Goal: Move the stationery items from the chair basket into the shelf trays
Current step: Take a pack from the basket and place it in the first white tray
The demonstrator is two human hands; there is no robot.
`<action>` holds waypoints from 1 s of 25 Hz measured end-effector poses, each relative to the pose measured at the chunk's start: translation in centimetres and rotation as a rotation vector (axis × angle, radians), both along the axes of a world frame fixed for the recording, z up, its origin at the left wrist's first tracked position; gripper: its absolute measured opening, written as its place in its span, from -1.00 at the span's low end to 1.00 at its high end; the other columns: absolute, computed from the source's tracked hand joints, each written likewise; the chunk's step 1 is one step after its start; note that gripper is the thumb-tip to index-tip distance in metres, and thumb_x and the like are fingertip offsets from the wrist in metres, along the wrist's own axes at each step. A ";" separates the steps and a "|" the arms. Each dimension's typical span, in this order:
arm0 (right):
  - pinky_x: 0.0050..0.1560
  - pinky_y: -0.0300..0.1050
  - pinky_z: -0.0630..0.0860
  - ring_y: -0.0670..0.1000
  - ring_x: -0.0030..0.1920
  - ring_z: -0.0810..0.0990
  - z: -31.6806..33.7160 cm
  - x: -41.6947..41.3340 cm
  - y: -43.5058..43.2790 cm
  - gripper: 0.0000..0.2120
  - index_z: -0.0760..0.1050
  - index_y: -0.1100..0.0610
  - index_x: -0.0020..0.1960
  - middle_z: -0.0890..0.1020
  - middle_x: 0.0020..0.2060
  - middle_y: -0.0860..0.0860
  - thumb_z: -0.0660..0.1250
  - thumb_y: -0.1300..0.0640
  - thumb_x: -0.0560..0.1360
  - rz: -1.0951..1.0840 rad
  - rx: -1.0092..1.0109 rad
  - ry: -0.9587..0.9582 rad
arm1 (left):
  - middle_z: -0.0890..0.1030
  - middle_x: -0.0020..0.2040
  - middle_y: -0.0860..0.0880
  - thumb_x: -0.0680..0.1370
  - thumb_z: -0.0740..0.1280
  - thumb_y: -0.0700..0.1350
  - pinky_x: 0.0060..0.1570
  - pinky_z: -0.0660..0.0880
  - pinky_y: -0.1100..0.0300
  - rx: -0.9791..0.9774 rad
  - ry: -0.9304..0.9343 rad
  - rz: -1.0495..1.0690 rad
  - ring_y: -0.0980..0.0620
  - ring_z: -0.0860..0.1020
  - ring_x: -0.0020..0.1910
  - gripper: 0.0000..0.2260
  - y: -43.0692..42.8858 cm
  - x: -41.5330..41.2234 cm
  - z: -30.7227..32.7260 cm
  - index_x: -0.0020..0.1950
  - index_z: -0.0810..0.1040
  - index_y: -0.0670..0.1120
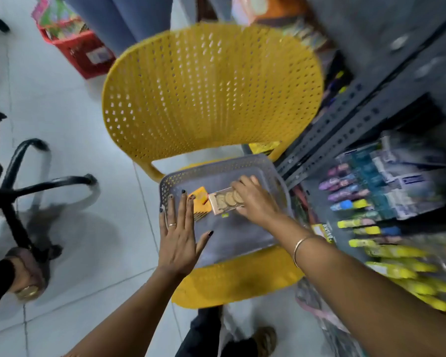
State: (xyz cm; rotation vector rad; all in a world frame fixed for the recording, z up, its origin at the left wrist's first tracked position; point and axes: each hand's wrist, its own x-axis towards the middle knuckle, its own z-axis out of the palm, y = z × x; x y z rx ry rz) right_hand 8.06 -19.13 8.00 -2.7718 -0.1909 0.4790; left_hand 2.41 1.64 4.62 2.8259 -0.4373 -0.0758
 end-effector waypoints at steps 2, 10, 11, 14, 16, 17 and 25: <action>0.07 0.11 0.50 0.18 0.25 0.36 4.6 -0.2 -2.2 -0.52 0.40 0.18 0.27 0.45 0.18 0.12 0.41 0.16 0.38 -0.158 0.036 -0.107 | -0.04 0.55 -0.09 0.57 -0.11 0.30 0.39 -0.07 -0.14 -0.041 -0.048 -0.035 -0.20 -0.03 0.49 -0.31 -1.9 1.6 3.8 0.51 0.06 -0.18; 0.11 -0.05 0.39 0.18 0.15 0.47 27.4 -2.7 -9.4 -0.52 0.54 0.16 0.11 0.56 0.06 0.16 0.51 -0.07 0.30 -0.597 0.189 -0.444 | 0.08 0.52 -0.19 0.57 -0.11 0.29 0.36 -0.10 -0.17 -0.183 -0.300 -0.257 -0.21 -0.05 0.49 -0.28 -11.7 7.3 18.5 0.49 0.12 -0.26; 0.10 -0.05 0.39 0.18 0.15 0.47 30.3 -3.5 -10.8 -0.53 0.54 0.18 0.11 0.56 0.05 0.18 0.51 -0.04 0.30 -0.631 0.202 -0.458 | 0.07 0.53 -0.19 0.57 -0.10 0.28 0.37 -0.11 -0.16 -0.204 -0.319 -0.292 -0.21 -0.05 0.49 -0.29 -13.7 7.4 20.2 0.49 0.11 -0.26; -0.09 -0.09 0.31 0.16 0.04 0.50 36.7 -5.7 -14.8 -0.59 0.55 0.20 0.02 0.51 -0.10 0.12 0.51 -0.02 0.30 -0.716 0.182 -0.492 | 0.06 0.52 -0.19 0.57 -0.10 0.26 0.37 -0.12 -0.15 -0.240 -0.341 -0.379 -0.20 -0.04 0.49 -0.30 -18.7 7.1 23.3 0.50 0.10 -0.26; -0.16 -0.12 0.26 0.12 -0.03 0.48 39.3 -7.6 -17.9 -0.64 0.55 0.19 -0.04 0.51 -0.14 0.11 0.50 -0.03 0.31 -0.781 0.126 -0.508 | 0.08 0.52 -0.20 0.57 -0.14 0.28 0.38 -0.13 -0.14 -0.257 -0.344 -0.451 -0.19 -0.04 0.49 -0.28 -21.6 6.4 24.7 0.50 0.10 -0.26; -0.16 -0.11 0.28 0.11 -0.05 0.49 40.4 -8.7 -19.5 -0.66 0.54 0.18 -0.07 0.54 -0.13 0.13 0.50 -0.03 0.31 -0.821 0.103 -0.510 | 0.09 0.52 -0.20 0.57 -0.15 0.29 0.38 -0.13 -0.13 -0.274 -0.358 -0.489 -0.19 -0.04 0.49 -0.28 -23.1 5.9 25.4 0.50 0.10 -0.25; -0.06 -0.08 0.54 0.14 0.07 0.61 39.7 -16.9 -29.2 -0.52 0.54 0.20 0.14 0.64 0.08 0.16 0.47 0.01 0.29 -1.186 -0.021 -0.450 | 0.04 0.52 -0.17 0.57 -0.11 0.31 0.39 -0.12 -0.12 -0.308 -0.486 -0.922 -0.16 -0.06 0.50 -0.28 -33.2 1.9 31.3 0.52 0.04 -0.21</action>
